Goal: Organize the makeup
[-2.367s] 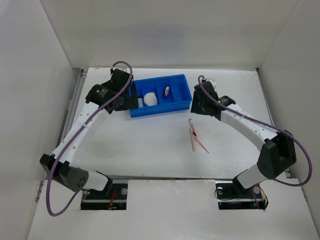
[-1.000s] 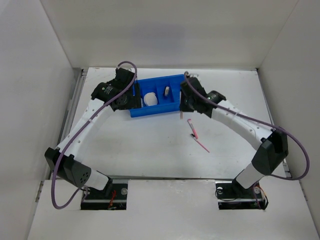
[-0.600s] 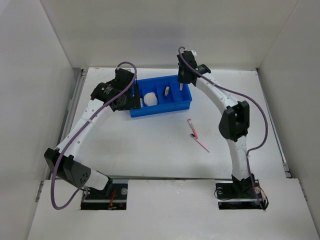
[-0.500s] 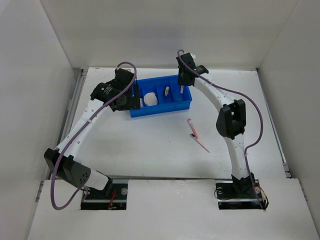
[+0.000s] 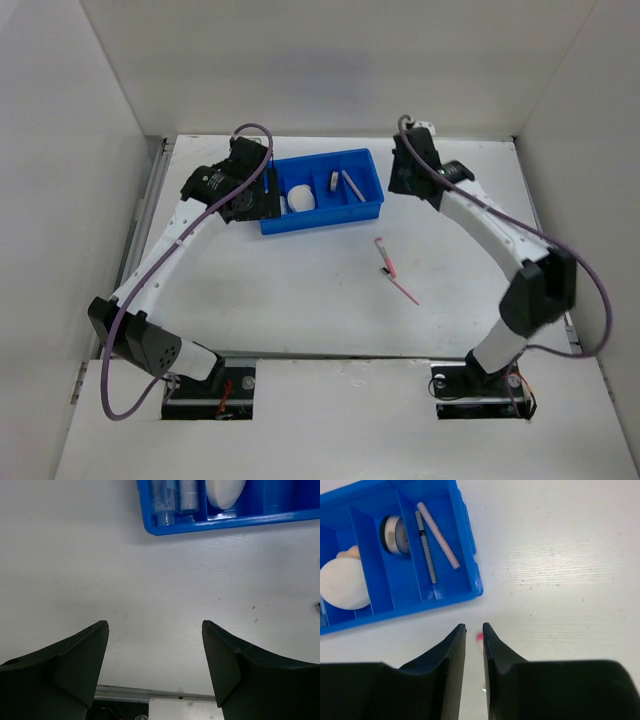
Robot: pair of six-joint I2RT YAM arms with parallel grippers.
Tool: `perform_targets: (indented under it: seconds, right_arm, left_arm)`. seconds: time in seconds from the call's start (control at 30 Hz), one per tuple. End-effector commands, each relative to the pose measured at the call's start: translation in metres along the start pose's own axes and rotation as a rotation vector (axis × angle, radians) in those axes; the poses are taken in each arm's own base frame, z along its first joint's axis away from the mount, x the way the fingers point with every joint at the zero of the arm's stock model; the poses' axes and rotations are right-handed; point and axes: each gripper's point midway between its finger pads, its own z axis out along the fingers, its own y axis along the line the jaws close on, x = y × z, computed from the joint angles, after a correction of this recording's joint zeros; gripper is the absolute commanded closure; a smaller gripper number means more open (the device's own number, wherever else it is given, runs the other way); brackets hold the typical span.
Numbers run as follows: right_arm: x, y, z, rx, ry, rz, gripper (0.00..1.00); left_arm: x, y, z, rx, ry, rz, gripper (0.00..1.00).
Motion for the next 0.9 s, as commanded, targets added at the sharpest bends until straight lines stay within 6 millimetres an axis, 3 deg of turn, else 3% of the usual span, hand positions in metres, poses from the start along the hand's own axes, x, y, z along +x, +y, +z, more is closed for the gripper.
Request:
perform_targets:
  seconds: [0.0, 0.07, 0.13, 0.27, 0.5, 0.6, 0.7, 0.8, 0.87]
  right_arm:
    - [0.063, -0.019, -0.001, -0.009, 0.073, 0.01, 0.73]
    - [0.084, -0.022, -0.01, -0.058, 0.088, 0.027, 0.58]
    - [0.126, -0.03, -0.007, -0.062, 0.187, 0.017, 0.47]
    - [0.161, -0.029, 0.004, -0.099, 0.267, 0.005, 0.45]
    - [0.198, -0.014, 0.027, -0.122, 0.334, -0.025, 0.41]
    - [0.213, -0.022, 0.038, -0.064, 0.358, -0.053, 0.41]
    - [0.217, -0.023, 0.045, -0.016, 0.354, -0.074, 0.46]
    - [0.219, -0.028, 0.05, 0.025, 0.356, -0.066, 0.66]
    - [0.207, -0.029, 0.047, 0.049, 0.332, -0.053, 0.9]
  left_arm:
    - [0.002, 0.004, -0.008, 0.002, -0.022, 0.006, 0.28]
    - [0.007, 0.002, 0.0, 0.007, 0.001, 0.012, 0.28]
    - [0.007, -0.002, 0.003, 0.016, 0.007, 0.022, 0.28]
    - [0.013, -0.004, 0.011, 0.015, 0.037, 0.031, 0.28]
    - [0.014, -0.007, 0.011, 0.026, 0.043, 0.012, 0.28]
    - [0.014, -0.007, 0.011, 0.026, 0.043, 0.012, 0.28]
    - [0.015, -0.004, 0.01, 0.014, 0.047, 0.015, 0.28]
    - [0.014, -0.004, 0.008, 0.018, 0.039, 0.012, 0.28]
    - [0.014, -0.004, 0.008, 0.018, 0.039, 0.012, 0.28]
